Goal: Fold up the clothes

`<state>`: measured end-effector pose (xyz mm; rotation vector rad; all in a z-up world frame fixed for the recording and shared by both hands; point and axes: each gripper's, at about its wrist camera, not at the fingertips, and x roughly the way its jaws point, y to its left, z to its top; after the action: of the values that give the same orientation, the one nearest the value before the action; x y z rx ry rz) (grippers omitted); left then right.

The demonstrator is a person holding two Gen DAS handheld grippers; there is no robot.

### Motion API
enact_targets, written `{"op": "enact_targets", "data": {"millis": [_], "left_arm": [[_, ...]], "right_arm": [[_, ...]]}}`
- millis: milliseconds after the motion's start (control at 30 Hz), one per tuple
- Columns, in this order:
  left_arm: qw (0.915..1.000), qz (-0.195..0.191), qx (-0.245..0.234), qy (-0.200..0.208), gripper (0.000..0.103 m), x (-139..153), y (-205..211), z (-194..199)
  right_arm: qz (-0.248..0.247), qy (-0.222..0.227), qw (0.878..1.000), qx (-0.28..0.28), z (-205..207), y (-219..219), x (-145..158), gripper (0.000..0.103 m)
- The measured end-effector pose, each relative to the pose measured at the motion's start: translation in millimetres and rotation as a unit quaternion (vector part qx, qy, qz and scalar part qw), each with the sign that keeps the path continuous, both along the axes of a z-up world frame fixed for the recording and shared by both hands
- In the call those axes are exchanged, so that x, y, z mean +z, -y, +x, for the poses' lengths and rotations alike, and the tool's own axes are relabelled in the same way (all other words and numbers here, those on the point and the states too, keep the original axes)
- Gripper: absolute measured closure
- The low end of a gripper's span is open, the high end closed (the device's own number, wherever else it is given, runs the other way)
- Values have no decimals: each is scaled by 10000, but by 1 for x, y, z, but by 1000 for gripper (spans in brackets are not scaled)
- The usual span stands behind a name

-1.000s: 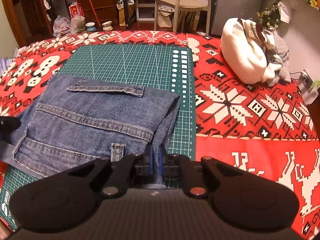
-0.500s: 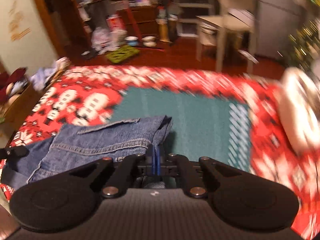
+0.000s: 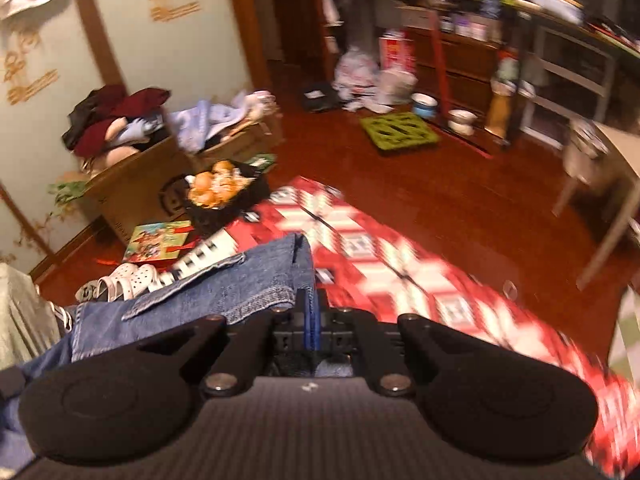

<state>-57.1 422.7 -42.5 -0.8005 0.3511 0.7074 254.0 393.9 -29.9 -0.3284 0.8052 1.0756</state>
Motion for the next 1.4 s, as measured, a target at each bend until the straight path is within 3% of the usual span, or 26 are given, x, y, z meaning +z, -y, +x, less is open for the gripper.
{"op": "enact_targets", "data": {"millis": [300,467,633,800,933,1033,1167,1233,1367,1400], "left_arm": [[9991,-313,284,-48,98,-29,-7,4],[9979,-638,85,9,98,-43,-7,2],[9976,-669,106,133,98,-40,-8,-4],[9919,-1267,74,31,99,-62,-15,-11],[9896,-1436,-54,7,99,-64,-21,-17],[9866,-1626,-87,95,97,-64,-24,-26],[9820,-1861,-222,224,97,-65,-27,-32],[9795,-1965,-328,288,97,-64,-27,-34],[9768,-2062,-483,303,76,-62,-28,-34],[9756,-2111,-532,266,76,-63,-28,-32]], "right_arm": [[-30,463,9945,935,4,-113,-31,101],[-85,392,9961,784,8,-123,-62,101],[-54,237,9980,585,14,-116,-80,101],[-233,247,9985,440,12,-112,-92,94],[-130,179,9996,169,5,-89,-74,85],[-51,23,9999,124,-17,-57,-56,85],[100,-336,9994,38,-63,-3,-44,85],[271,-558,9981,-28,-89,26,-42,79],[405,-697,9967,13,-145,72,-49,75],[365,-635,9973,57,-159,80,-53,75]]}}
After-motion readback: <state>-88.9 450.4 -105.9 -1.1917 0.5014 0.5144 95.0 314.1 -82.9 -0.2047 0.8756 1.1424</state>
